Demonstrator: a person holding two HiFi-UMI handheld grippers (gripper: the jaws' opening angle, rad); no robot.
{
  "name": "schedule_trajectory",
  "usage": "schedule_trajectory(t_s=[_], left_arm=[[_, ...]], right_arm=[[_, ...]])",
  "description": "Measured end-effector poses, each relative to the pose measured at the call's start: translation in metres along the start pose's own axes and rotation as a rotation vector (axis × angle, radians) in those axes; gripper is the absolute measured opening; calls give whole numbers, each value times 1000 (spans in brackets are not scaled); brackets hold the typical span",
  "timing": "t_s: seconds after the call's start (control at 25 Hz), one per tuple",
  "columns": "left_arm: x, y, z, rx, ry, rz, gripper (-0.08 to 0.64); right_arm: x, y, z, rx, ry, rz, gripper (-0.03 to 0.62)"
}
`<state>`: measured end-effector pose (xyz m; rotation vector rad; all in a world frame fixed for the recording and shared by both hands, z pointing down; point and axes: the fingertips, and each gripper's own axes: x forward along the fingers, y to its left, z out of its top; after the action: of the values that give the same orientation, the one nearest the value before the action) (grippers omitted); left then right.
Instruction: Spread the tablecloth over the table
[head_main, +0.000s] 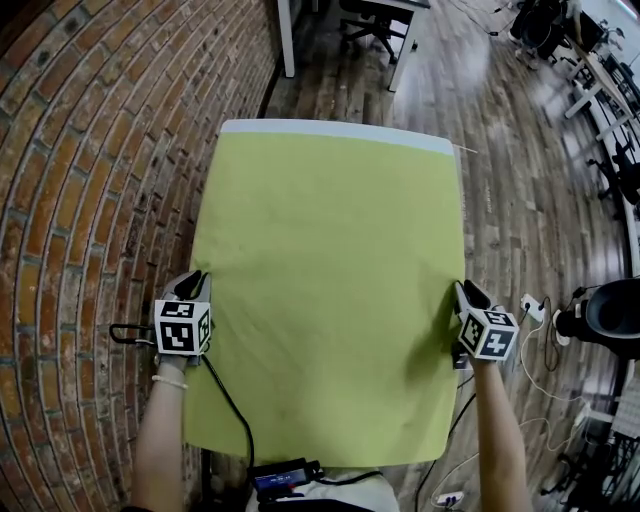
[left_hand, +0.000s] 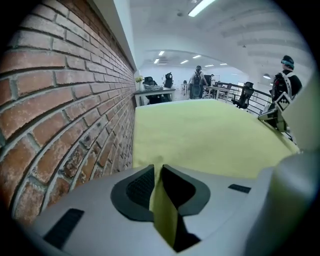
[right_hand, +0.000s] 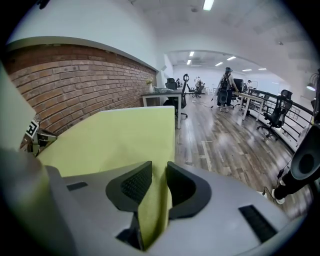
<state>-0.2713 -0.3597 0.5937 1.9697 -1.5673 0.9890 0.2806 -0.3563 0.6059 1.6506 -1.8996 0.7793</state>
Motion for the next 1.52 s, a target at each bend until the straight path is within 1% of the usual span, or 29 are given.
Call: schedule_trajectory(t_s=[0.04, 0.2, 0.32, 0.64, 0.88, 1.12, 1.36, 1.52], left_arm=[[3, 1, 4, 5, -5, 1, 64], [15, 6, 17, -22, -18, -12, 63], [23, 8, 26, -7, -28, -11, 63], [46, 19, 52, -8, -44, -17, 64], [60, 23, 70, 5, -68, -17, 63], [73, 31, 83, -4, -83, -43, 63], [78, 30, 92, 19, -109, -56, 61], [78, 33, 92, 30, -113, -55, 62]], right_arm=[[4, -1, 4, 1, -7, -3, 112], [19, -5, 20, 14, -32, -13, 112], [31, -7, 33, -2, -38, -20, 112], [60, -10, 64, -25, -59, -53, 111], [78, -14, 85, -44, -67, -60, 104], [93, -13, 97, -49, -58, -67, 101], [94, -15, 106, -58, -64, -100, 101], [81, -16, 111, -35, -112, -146, 89]])
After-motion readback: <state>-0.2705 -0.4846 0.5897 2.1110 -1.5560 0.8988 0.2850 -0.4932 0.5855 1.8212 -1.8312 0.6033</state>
